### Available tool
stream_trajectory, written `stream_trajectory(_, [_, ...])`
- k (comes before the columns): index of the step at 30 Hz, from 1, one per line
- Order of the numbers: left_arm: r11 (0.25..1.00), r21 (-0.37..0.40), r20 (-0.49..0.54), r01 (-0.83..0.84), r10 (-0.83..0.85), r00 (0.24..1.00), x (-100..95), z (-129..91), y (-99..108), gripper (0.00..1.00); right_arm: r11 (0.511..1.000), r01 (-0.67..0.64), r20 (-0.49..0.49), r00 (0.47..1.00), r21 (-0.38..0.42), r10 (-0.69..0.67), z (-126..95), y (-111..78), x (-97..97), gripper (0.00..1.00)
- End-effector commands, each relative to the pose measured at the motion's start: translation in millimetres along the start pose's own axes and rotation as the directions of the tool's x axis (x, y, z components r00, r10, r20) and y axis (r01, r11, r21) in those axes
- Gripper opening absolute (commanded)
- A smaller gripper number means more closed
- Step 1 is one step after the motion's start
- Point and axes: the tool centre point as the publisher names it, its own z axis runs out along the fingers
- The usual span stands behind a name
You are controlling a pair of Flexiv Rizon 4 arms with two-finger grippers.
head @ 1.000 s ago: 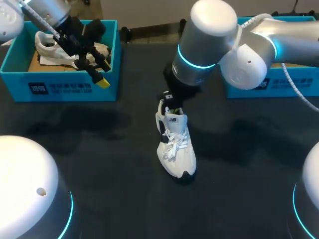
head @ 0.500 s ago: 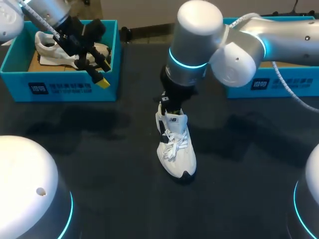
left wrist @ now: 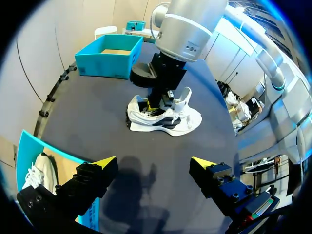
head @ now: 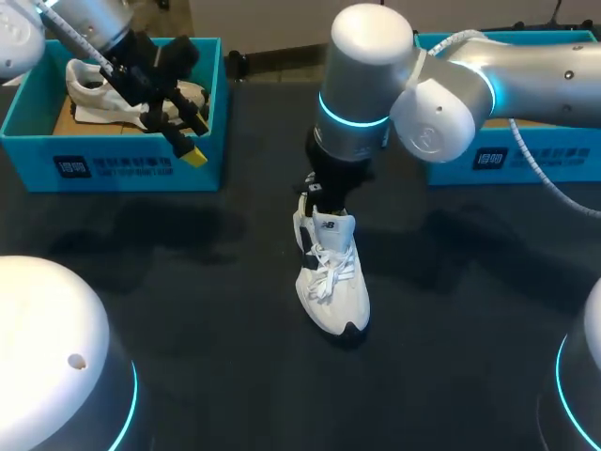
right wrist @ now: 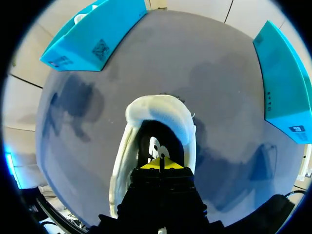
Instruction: Take the shoe out of the shoebox, open the shoe tongue, remove and reinsert the insole, then place the shoe into the shoebox
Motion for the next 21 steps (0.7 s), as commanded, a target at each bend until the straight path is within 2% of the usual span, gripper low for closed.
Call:
stream_trajectory(1, [1.0,-0.001,0.002,0.0,0.0,1.0,1.1,-1,1,1.0,1.0,0.0,-0.005,1.0,0.015,0.0,10,4.9,-1.8,0.0])
stream_trajectory(12, [1.0,-0.001,0.002,0.0,0.0,1.0,1.1,-1,1,1.0,1.0,0.02,0.019,1.0,-0.016,-0.019,-8,9.3,-0.9,0.0])
stream_trajectory(21, [1.0,-0.001,0.002,0.0,0.0,1.0,1.1,-1,1,1.0,0.999,0.04,0.01,0.999,-0.027,-0.039,6,25.5,-5.4,0.0])
